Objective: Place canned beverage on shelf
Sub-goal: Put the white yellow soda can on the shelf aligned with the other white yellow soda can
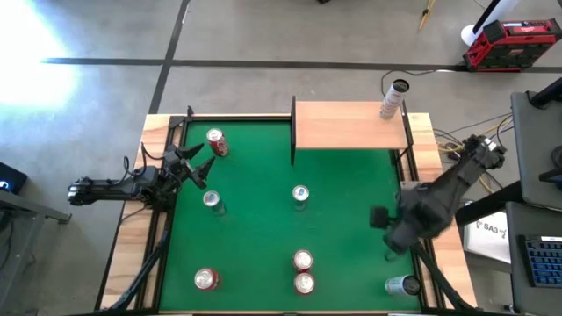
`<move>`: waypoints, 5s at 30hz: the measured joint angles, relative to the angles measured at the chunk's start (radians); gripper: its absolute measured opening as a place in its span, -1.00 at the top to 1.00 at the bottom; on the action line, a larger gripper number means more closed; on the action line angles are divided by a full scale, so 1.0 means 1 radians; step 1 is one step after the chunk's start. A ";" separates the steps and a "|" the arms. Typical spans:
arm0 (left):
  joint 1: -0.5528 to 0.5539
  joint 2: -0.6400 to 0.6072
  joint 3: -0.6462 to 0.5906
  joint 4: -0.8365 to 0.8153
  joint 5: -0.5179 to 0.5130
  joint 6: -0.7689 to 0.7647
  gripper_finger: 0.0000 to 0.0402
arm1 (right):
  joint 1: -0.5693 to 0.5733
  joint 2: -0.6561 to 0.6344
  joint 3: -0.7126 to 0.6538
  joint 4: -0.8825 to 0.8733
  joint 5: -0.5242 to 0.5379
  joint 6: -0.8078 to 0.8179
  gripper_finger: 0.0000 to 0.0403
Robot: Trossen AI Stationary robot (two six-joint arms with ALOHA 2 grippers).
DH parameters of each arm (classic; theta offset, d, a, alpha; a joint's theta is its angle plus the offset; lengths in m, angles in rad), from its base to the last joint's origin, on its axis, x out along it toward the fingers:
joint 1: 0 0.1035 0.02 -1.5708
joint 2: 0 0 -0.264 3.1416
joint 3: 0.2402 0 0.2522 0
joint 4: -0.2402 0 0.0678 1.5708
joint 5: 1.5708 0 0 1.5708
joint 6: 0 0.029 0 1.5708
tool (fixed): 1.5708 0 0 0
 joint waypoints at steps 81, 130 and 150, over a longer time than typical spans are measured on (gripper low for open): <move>0.000 0.000 0.000 0.000 0.000 0.000 -0.61 | 0.247 0.356 0.288 0.056 -0.154 0.216 -0.23; 0.000 0.000 0.000 0.000 0.000 0.000 -0.61 | -0.692 0.207 0.162 -0.048 0.012 0.134 -0.36; 0.000 0.000 0.000 0.000 0.000 0.000 -0.61 | -0.758 0.292 0.158 -0.036 -0.023 0.643 -0.39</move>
